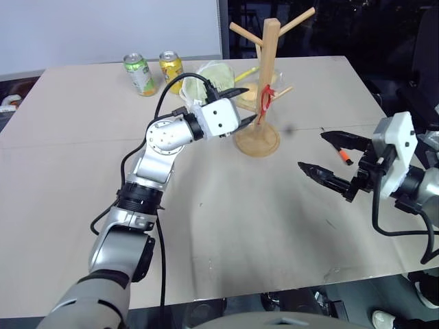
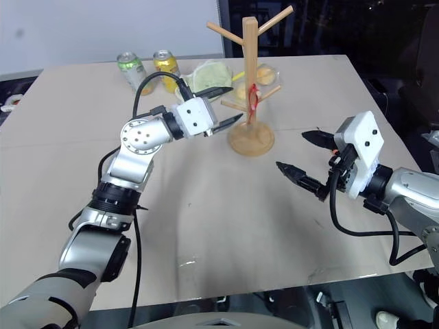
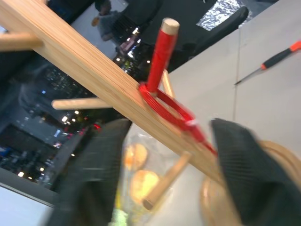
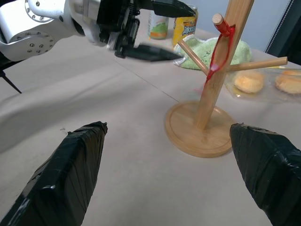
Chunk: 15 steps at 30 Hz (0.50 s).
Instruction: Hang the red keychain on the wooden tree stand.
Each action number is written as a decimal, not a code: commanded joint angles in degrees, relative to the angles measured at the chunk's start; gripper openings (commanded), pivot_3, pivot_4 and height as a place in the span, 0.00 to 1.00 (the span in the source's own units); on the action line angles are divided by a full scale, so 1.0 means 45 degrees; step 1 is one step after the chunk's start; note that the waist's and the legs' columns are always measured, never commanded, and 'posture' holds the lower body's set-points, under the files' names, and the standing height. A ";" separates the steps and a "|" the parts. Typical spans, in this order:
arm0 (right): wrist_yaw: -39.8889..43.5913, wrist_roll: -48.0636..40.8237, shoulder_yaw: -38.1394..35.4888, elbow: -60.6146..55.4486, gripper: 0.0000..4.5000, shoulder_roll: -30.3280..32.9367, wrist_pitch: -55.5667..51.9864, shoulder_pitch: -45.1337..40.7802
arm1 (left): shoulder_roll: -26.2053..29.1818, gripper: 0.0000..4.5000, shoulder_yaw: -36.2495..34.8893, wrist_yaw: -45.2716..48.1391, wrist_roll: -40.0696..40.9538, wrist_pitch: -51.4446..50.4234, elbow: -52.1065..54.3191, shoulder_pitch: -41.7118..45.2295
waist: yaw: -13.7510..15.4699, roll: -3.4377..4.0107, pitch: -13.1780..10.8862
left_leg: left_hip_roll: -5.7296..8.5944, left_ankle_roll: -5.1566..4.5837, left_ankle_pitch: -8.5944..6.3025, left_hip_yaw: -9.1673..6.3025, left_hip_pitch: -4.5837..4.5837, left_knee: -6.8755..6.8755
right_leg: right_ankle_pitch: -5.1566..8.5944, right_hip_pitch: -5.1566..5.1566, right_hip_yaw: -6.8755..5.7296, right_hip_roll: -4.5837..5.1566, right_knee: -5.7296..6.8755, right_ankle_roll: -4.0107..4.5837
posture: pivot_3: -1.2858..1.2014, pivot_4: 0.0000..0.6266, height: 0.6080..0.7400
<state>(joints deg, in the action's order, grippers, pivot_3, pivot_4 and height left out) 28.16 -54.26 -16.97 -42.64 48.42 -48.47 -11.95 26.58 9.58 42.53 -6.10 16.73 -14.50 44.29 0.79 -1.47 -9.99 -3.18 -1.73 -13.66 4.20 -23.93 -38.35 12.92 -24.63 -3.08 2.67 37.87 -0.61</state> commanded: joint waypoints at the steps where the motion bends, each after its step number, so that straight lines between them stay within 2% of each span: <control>1: 0.0041 -0.0041 -0.0397 -0.0152 1.00 0.0160 0.0303 -0.0172 | 0.0560 0.98 -0.0137 0.0426 0.0236 0.0144 0.0540 -0.0319 | -0.0022 0.0000 0.0000 | -0.0001 0.0000 0.0000 0.0001 0.0003 0.0000 | 0.0000 0.0000 0.0001 -0.0001 0.0001 0.0000 | 0.52 0.24 1.00; 5: 0.0217 0.0059 -0.0296 0.0069 1.00 0.0200 0.0360 -0.0327 | 0.1837 0.98 -0.0445 0.1199 0.0388 0.0324 0.0348 -0.1059 | -0.0049 0.0001 0.0000 | -0.0007 0.0000 0.0000 0.0004 0.0016 0.0003 | 0.0000 -0.0001 0.0006 -0.0006 0.0008 0.0002 | 0.52 0.24 1.00; 8: 0.0339 0.0120 -0.0231 0.0232 1.00 0.0235 0.0397 -0.0483 | 0.2221 0.98 -0.0806 0.1505 0.1040 -0.0468 0.0399 -0.1116 | 0.0014 0.0000 0.0000 | -0.0011 0.0000 0.0000 0.0003 0.0016 0.0002 | 0.0001 -0.0001 0.0001 -0.0004 0.0010 0.0003 | 0.52 0.24 1.00; 15: 0.0759 0.0106 -0.0225 0.0467 1.00 0.0515 0.0347 -0.0734 | 0.3026 0.98 -0.1925 0.3490 0.4698 -0.7321 0.2478 -0.0700 | -0.0002 -0.0003 0.0000 | -0.0006 -0.0001 0.0000 0.0000 0.0006 -0.0013 | 0.0001 0.0011 -0.0002 0.0010 0.0004 0.0001 | 0.52 0.24 1.00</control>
<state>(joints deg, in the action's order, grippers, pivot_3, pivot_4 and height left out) 30.74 -53.71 -16.68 -40.22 49.63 -47.92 -14.46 38.33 3.46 55.90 10.24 -9.20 -8.29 39.40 0.78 -1.48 -9.99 -3.21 -1.73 -13.66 4.19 -23.91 -38.41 12.92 -24.59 -3.10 2.70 37.88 -0.61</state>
